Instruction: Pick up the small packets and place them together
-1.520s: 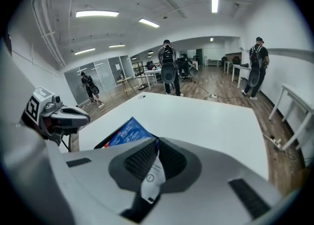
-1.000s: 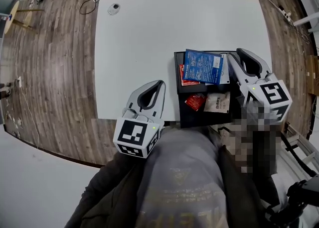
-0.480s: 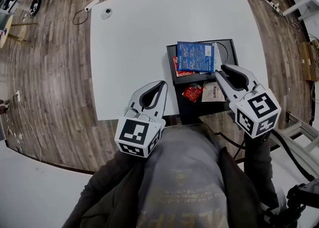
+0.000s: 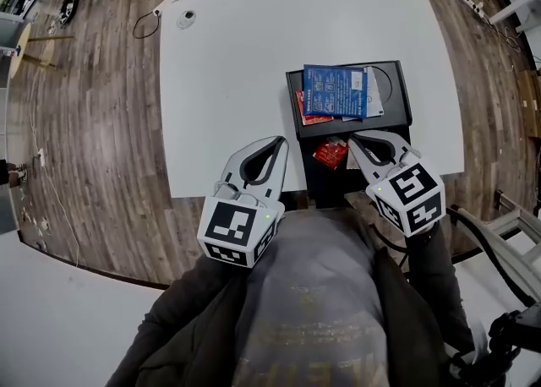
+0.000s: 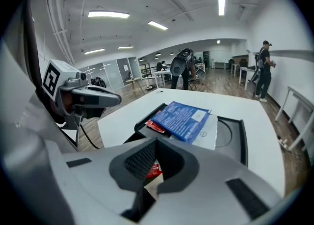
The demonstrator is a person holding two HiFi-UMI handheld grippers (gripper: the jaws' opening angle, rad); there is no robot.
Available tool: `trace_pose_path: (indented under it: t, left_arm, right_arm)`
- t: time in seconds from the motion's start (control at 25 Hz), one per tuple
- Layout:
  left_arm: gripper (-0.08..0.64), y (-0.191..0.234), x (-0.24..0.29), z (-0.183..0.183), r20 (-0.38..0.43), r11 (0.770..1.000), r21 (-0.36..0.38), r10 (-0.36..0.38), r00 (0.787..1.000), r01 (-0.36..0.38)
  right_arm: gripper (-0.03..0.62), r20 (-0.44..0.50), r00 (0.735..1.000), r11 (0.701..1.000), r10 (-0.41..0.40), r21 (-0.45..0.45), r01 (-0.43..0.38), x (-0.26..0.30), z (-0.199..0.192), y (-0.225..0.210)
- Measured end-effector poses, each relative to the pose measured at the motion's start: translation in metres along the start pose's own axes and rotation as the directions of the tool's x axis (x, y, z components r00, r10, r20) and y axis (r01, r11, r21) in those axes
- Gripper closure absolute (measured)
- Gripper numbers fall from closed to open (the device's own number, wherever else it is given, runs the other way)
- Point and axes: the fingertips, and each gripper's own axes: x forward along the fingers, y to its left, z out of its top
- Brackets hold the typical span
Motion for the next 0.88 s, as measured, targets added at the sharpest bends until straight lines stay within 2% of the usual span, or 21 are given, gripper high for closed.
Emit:
trace_pose_path:
  t: [0.24,0.56,0.72,0.88]
  left_arm:
    - [0.558,-0.009,0.009,0.001,-0.002,1.000,0.007,-0.002,1.000,0.002]
    - [0.558,-0.025,0.021,-0.005,-0.027,1.000,-0.006,-0.012,1.000,0.012]
    - [0.558,-0.018,0.016,-0.012,-0.048,1.000,-0.009,0.023,0.999,-0.023]
    - [0.558,-0.008,0.009,-0.017,-0.058,0.998,-0.021,0.051,0.997,-0.052]
  right_arm:
    - [0.588,-0.010,1.000,1.000,0.009,0.007,-0.009,0.002,-0.008,0.004]
    - [0.584,-0.106,0.994,0.999,0.032,0.008,-0.031,0.009,-0.036,0.002]
    - [0.529,-0.176,0.983,0.998,0.053,-0.024,-0.058,0.022,-0.049,0.005]
    - [0.503,-0.213,0.976,0.997,0.047,-0.051,-0.059,0.035,-0.056,0.010]
